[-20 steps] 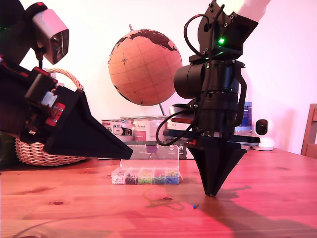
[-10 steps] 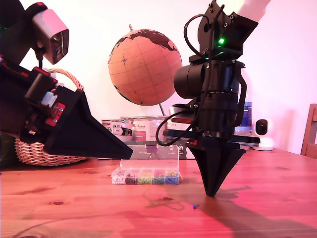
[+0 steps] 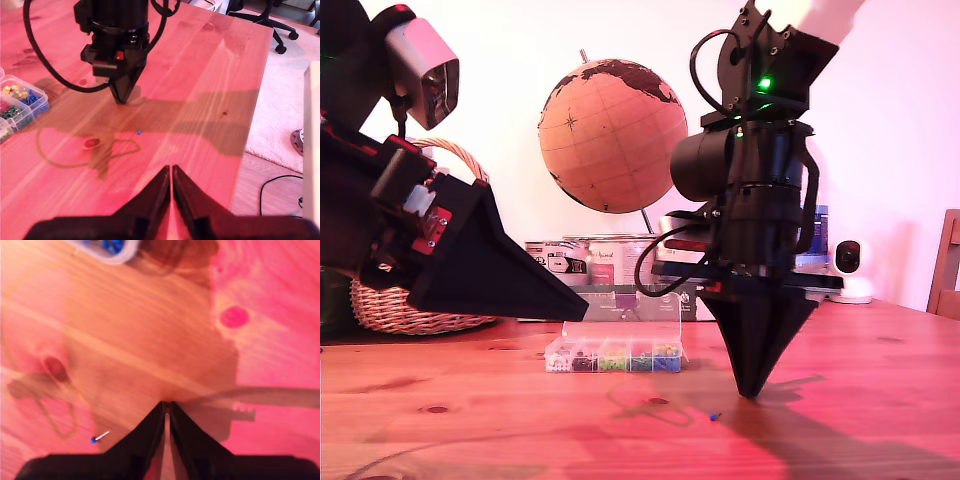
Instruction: Sort the loose pins on the table into their correct compartments
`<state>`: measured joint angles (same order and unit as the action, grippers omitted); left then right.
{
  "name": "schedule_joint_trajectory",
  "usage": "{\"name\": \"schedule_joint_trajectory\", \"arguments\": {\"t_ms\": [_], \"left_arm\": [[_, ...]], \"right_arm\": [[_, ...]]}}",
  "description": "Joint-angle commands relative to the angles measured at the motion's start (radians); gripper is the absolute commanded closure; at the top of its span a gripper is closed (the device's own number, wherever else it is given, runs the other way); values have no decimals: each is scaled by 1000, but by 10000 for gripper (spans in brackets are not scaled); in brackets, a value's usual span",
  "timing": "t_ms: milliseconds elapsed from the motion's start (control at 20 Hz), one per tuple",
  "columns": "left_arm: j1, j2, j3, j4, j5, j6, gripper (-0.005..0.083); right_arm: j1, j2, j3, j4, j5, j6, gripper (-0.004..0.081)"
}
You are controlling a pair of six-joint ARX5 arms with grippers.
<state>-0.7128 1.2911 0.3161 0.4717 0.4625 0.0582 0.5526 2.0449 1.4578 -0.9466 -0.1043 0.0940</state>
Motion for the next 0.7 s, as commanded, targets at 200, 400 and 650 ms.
{"name": "schedule_joint_trajectory", "arguments": {"t_ms": [200,400,650], "left_arm": [[-1,4,-2,6,1,-2,795],[-1,4,-2,7,1,-2,795],[-1,4,-2,7,1,-2,795]], "right_arm": [[9,18,156,-79,-2,-21,783],[10,18,230,-31,-46,-22,783],[10,19,236,103,-90,-18,783]]}}
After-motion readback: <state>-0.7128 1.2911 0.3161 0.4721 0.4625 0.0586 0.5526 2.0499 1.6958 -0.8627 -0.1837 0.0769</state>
